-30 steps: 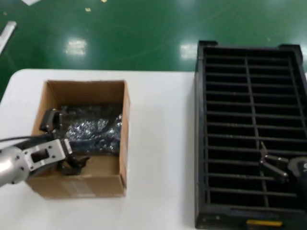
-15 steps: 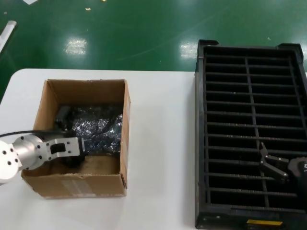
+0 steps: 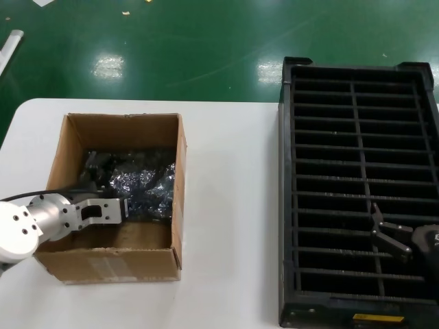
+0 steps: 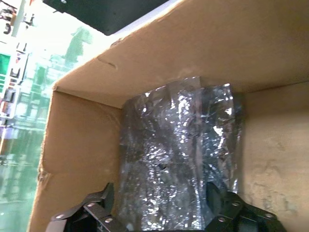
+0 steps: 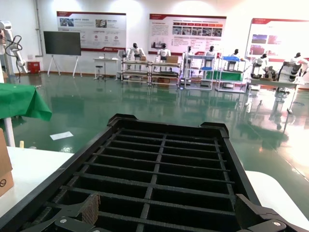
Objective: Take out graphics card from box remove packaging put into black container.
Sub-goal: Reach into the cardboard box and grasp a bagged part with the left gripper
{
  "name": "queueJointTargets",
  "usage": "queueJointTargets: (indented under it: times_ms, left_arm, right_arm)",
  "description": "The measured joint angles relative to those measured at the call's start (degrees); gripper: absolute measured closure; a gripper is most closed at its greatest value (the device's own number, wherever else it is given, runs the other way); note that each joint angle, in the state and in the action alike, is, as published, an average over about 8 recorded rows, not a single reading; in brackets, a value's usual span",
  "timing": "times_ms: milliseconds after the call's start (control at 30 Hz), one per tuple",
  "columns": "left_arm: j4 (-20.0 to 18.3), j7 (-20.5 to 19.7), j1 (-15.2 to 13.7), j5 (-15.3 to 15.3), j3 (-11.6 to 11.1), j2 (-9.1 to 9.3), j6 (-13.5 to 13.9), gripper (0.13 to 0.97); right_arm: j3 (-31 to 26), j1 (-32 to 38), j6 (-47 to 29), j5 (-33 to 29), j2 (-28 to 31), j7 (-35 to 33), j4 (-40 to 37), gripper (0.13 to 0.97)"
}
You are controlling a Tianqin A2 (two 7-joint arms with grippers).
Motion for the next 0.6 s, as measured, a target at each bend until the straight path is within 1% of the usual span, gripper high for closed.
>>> queueJointTargets:
  times_ms: [100, 233, 367, 500, 533, 600]
  left_arm:
    - [0.5, 1.7, -0.2, -0.7, -0.1, 0.34, -1.2, 0.419]
    - [0.7, 3.2, -0.2, -1.2, -0.2, 0.58, -2.6, 0.419]
    - [0.7, 3.8, -0.1, -1.2, -0.1, 0.62, -3.5, 0.528]
    - [-0.1, 3.3, 0.5, -0.5, -0.1, 0.39, -4.2, 0.636]
    - [-0.5, 3.0, 0.7, -0.2, -0.2, 0.28, -4.3, 0.636]
    - [-1.4, 2.3, 1.1, 0.5, -0.2, 0.04, -4.5, 0.68]
  right_arm:
    - [0.0, 0.0, 0.0, 0.0, 0.0, 0.0, 0.0, 0.129]
    - [0.0, 0.0, 0.0, 0.0, 0.0, 0.0, 0.0, 0.129]
    - [0.0, 0.0, 0.0, 0.0, 0.0, 0.0, 0.0, 0.129]
    - [0.0, 0.0, 0.0, 0.0, 0.0, 0.0, 0.0, 0.129]
    - [0.0, 0.0, 0.0, 0.0, 0.0, 0.0, 0.0, 0.129]
    - [0.0, 0.0, 0.0, 0.0, 0.0, 0.0, 0.0, 0.129]
